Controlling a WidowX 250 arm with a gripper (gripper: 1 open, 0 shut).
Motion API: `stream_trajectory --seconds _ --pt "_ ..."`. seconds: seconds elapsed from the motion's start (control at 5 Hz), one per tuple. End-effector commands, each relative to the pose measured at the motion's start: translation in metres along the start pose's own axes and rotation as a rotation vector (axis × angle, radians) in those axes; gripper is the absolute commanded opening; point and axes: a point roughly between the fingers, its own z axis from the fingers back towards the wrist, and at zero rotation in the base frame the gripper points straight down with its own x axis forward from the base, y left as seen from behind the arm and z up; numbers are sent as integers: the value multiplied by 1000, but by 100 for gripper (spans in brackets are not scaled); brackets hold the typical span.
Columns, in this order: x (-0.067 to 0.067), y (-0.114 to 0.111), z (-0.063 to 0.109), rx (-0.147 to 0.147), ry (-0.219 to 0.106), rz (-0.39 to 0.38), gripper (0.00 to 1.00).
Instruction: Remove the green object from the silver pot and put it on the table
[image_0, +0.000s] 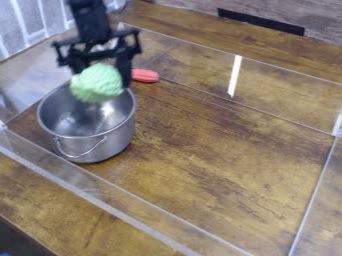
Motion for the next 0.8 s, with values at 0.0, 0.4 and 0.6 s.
stream_trajectory --seconds 0.0,0.4,0.6 --pt "-15 -45 40 -59 -59 -141 0" --pt "-47 -85 30 -52 -43 -234 0" --pt "-61 -102 22 -27 -34 -264 0"
